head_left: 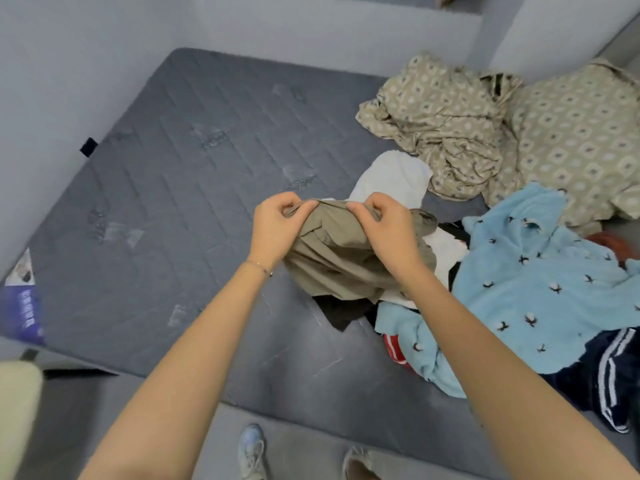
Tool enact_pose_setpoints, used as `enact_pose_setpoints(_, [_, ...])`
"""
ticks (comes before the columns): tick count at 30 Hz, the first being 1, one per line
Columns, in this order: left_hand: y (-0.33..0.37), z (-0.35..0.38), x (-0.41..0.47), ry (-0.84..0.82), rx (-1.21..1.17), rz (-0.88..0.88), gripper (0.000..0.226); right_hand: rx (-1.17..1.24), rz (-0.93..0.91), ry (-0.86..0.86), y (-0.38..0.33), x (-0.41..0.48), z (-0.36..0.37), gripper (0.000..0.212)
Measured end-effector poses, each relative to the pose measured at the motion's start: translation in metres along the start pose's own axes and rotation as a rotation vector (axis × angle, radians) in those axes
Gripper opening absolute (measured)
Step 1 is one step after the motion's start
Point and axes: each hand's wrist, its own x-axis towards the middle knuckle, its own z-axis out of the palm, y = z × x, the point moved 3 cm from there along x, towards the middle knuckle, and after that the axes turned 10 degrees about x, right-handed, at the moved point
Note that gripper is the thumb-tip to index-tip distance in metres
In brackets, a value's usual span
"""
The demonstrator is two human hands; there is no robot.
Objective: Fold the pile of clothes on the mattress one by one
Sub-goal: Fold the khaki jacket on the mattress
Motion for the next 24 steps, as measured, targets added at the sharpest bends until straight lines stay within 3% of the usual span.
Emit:
enact_pose_setpoints(6, [-0.033, -0.132, -0.004, 0.112, -0.036, 0.036, 0.045, 0.067, -0.056, 0.063, -0.083, -0.022, 0.103, 0.046])
enact_pose_setpoints(14, [-0.086, -0.278, 0.008, 0.137, -0.118, 0.043, 0.042, 0.117, -0.106, 0.128, -0.167, -0.035, 0.240, 0.042])
enact_pose_setpoints(24, [-0.125, -0.384, 0.070, 0.158, -0.051, 0.090, 0.041, 0.167, -0.123, 0.097, -0.224, 0.007, 0.344, 0.041])
